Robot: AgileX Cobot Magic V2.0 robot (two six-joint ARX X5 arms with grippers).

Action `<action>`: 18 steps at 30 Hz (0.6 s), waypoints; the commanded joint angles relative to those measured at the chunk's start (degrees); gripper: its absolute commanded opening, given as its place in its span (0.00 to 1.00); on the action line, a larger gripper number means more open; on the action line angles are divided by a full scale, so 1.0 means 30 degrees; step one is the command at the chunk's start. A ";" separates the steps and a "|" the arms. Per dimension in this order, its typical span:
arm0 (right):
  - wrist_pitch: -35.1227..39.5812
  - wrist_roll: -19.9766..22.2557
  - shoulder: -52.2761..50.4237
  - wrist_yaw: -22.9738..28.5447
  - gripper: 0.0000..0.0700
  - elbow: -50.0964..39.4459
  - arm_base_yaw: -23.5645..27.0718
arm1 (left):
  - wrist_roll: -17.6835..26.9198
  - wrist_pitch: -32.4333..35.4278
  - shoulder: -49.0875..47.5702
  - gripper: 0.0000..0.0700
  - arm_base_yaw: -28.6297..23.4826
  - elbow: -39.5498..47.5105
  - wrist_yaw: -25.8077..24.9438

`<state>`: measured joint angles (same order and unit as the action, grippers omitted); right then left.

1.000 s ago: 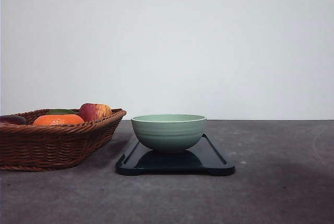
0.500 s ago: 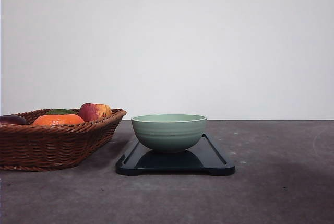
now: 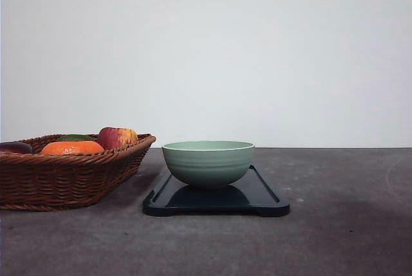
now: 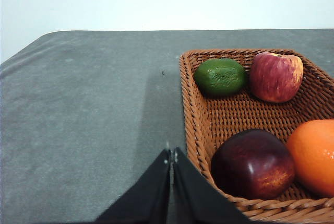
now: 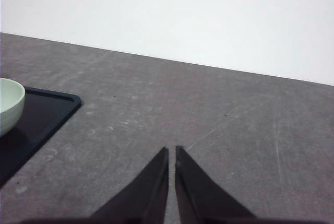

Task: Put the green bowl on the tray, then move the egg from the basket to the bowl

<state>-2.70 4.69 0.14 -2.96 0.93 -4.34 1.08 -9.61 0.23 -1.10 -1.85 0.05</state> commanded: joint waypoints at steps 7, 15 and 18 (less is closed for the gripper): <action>0.0189 0.0094 0.0022 0.0007 0.02 -0.0080 0.0007 | 0.0270 0.0205 -0.0015 0.00 -0.0036 0.0350 -0.0007; 0.0189 0.0092 0.0022 0.0007 0.02 -0.0080 0.0007 | 0.0270 0.0204 -0.0015 0.00 -0.0036 0.0357 -0.0007; 0.0189 0.0086 0.0022 0.0007 0.02 -0.0080 0.0007 | 0.0271 0.0204 -0.0015 0.00 -0.0036 0.0350 -0.0007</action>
<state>-2.70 4.71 0.14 -2.98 0.93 -4.34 1.08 -9.61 0.23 -1.10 -1.85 0.05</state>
